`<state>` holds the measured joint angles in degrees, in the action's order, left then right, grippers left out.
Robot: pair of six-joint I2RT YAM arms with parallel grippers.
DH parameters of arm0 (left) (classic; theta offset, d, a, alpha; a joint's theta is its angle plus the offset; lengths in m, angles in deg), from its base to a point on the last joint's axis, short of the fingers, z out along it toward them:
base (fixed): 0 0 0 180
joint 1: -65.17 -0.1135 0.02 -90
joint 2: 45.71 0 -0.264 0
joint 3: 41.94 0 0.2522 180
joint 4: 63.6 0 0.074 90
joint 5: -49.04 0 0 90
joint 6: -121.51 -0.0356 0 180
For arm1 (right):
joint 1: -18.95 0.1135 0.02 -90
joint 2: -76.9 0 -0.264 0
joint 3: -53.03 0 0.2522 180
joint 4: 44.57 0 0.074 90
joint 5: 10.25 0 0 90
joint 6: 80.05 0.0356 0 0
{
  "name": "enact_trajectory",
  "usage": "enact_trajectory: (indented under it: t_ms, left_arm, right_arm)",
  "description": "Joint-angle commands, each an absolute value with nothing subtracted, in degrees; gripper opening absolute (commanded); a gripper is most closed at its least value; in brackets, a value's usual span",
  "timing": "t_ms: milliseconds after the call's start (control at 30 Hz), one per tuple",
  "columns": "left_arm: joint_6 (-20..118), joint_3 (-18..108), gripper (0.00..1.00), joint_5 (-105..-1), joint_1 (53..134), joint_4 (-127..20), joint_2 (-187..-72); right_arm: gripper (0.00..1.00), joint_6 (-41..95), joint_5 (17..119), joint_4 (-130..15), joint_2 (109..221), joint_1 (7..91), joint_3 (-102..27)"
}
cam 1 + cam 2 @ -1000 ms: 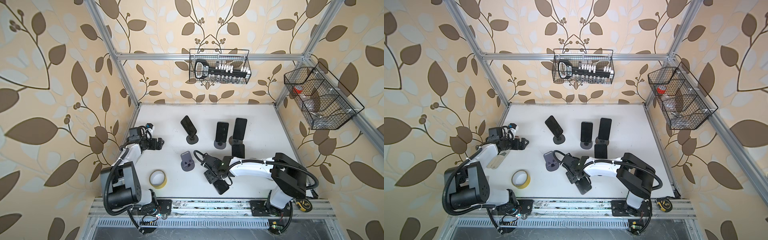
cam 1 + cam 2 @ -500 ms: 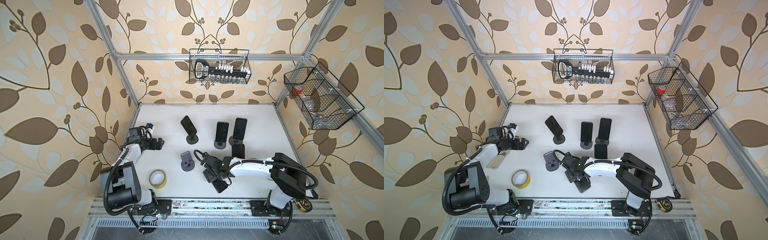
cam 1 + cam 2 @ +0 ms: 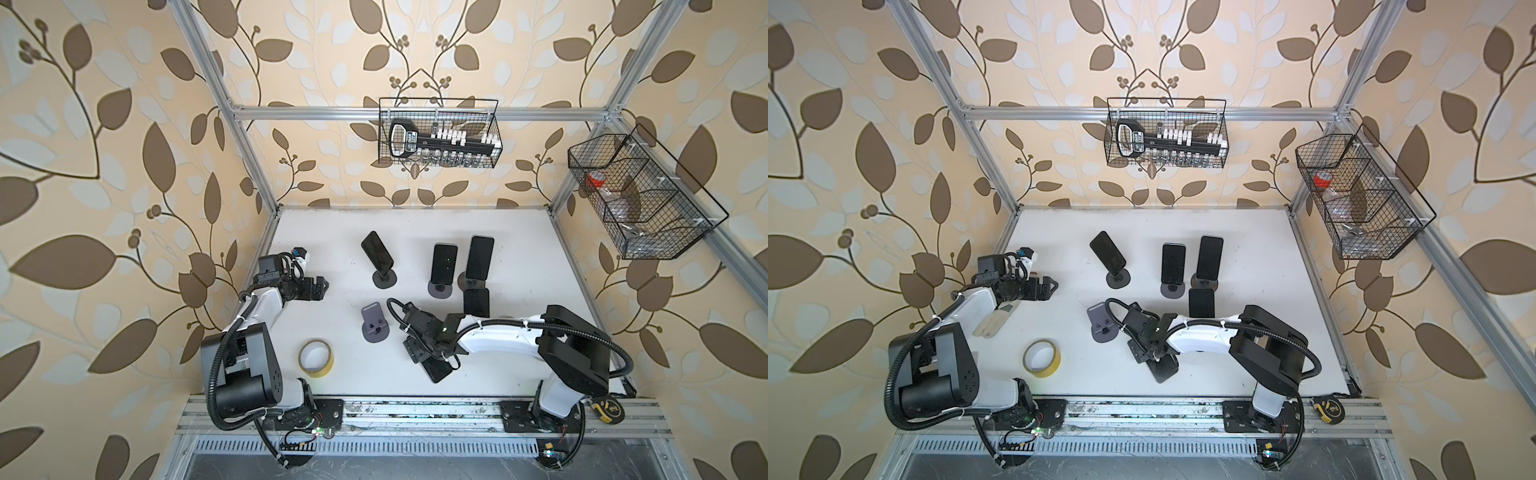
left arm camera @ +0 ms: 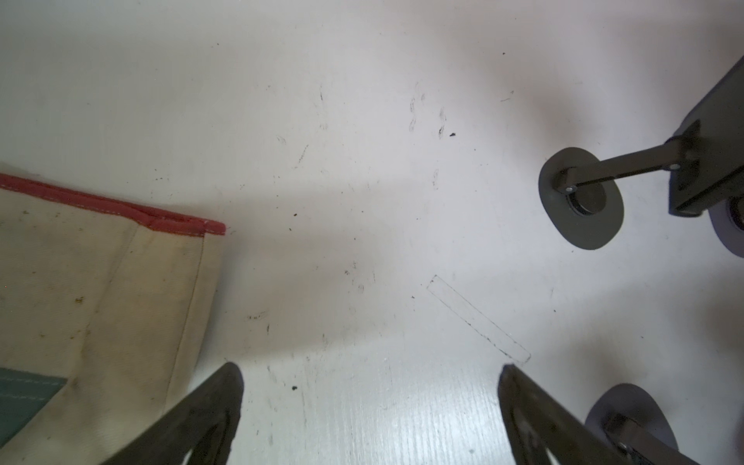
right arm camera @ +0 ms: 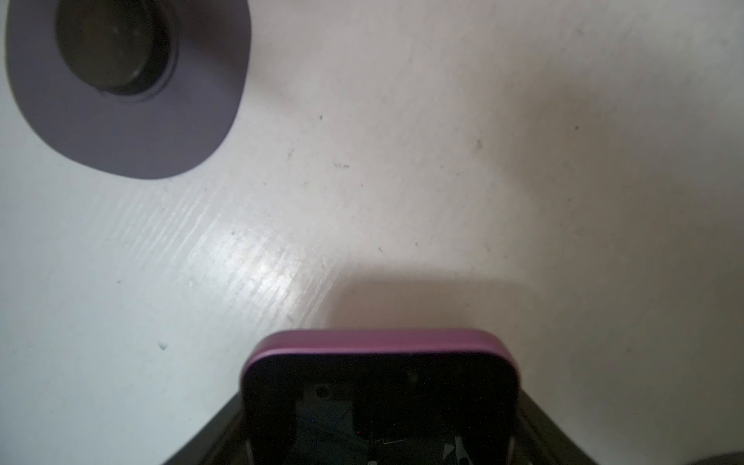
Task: Remove the phone from the phone stand
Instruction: Place the phone at the bottom-center of the table.
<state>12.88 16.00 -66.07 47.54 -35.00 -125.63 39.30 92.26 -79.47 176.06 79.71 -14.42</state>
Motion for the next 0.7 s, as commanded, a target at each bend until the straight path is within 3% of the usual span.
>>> enact_trajectory:
  t_ms: [0, 667]
  left_arm:
    - [11.65, 17.90, 0.99, -67.33, 47.59, -34.51, -125.54]
    - [11.78, 18.27, 0.99, -67.07, 47.55, -34.36, -125.90]
  right_arm:
    - [0.76, 39.83, 91.68, -83.02, 180.37, 79.86, -12.67]
    - [0.78, 39.75, 92.31, -83.02, 180.05, 79.88, -12.73]
